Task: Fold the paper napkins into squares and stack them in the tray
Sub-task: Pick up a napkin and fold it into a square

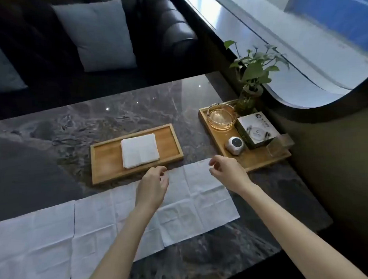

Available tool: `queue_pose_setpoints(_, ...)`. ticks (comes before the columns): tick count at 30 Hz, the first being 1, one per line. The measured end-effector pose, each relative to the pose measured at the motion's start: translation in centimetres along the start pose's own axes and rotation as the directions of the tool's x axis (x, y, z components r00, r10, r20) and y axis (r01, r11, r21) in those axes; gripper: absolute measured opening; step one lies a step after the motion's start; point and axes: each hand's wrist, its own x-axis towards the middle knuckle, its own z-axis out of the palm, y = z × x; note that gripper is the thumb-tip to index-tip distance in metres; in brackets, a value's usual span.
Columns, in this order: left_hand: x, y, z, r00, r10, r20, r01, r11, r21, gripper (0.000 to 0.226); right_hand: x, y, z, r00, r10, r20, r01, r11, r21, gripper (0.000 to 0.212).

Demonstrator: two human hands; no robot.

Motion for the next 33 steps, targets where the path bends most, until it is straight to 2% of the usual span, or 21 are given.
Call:
queue_pose_setpoints(4,0.1,-0.8,1.9,0.994,-0.004,-0.106,0.005,1.0,0.008,0.024,0.6,1.3,1.8,0.989,0.046,-0.137,-0.031,0.994,0.106,0.022)
queue_pose_setpoints(7,0.4,-1.7,3.2,0.991,0.028,-0.134,-0.018,0.997,0.074,0.026,1.1,2.2,3.1,0.986,0.073,-0.147,-0.055,0.991,0.122,0.03)
queue_pose_setpoints(10,0.4,-2.4,4.0,0.991,0.039,-0.129,-0.021,0.99,0.137,0.03,1.0,2.5,4.2,0.987,0.104,-0.126,-0.098,0.994,0.052,0.034)
queue_pose_setpoints(14,0.3,-2.9,4.7,0.992,0.036,-0.118,-0.017,0.987,0.158,0.025,0.8,2.4,5.1,0.988,0.101,-0.116,-0.105,0.994,-0.032,0.027)
queue_pose_setpoints(22,0.4,-2.9,4.7,0.987,0.033,-0.155,-0.013,0.991,0.131,0.011,0.5,3.0,5.9,0.964,0.169,-0.207,-0.145,0.982,0.125,0.018)
queue_pose_setpoints(29,0.3,-2.9,4.8,0.987,0.032,-0.155,-0.014,0.993,0.114,0.008,0.4,2.9,6.5,0.942,0.113,-0.317,-0.082,0.991,0.109,0.005)
queue_pose_setpoints(33,0.0,-2.7,4.7,0.992,0.022,-0.127,-0.01,0.996,0.092,0.007,0.6,2.6,5.4,0.977,0.104,-0.186,-0.048,0.957,0.285,0.006)
